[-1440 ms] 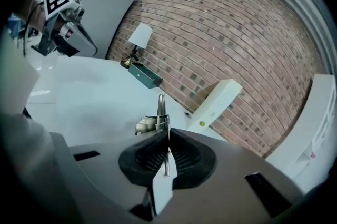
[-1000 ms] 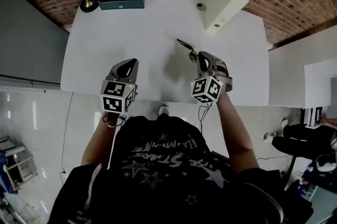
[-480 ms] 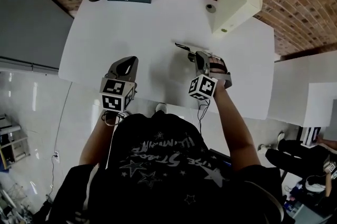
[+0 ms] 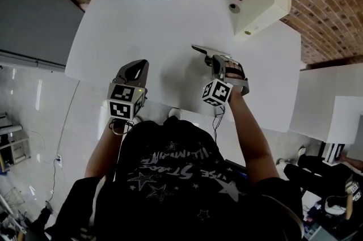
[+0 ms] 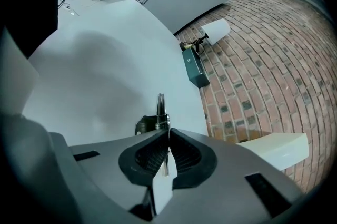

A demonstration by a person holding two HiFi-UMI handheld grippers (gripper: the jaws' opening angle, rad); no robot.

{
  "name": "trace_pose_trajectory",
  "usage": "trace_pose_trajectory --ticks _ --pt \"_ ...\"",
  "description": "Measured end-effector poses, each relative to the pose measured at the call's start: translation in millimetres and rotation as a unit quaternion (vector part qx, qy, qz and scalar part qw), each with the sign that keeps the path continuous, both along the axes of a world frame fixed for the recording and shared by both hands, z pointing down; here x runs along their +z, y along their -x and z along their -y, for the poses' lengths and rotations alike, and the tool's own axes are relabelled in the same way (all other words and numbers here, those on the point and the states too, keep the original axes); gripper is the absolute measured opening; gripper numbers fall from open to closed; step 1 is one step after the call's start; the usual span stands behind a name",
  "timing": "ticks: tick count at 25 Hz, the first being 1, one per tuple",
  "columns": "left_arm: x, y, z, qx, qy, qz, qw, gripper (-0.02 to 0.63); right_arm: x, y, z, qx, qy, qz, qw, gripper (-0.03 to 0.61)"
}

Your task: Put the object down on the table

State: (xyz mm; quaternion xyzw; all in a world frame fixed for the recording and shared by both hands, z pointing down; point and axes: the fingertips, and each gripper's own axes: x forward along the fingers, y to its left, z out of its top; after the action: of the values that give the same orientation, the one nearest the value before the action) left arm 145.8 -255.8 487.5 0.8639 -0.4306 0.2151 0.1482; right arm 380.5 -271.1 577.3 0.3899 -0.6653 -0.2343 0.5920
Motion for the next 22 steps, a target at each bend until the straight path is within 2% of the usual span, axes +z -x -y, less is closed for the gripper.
trace_pose_trajectory --ticks 22 --pt "3 2 -5 -0.002 0.004 -0.002 1.0 0.02 12 9 3 0.008 -0.009 0.002 1.0 0.02"
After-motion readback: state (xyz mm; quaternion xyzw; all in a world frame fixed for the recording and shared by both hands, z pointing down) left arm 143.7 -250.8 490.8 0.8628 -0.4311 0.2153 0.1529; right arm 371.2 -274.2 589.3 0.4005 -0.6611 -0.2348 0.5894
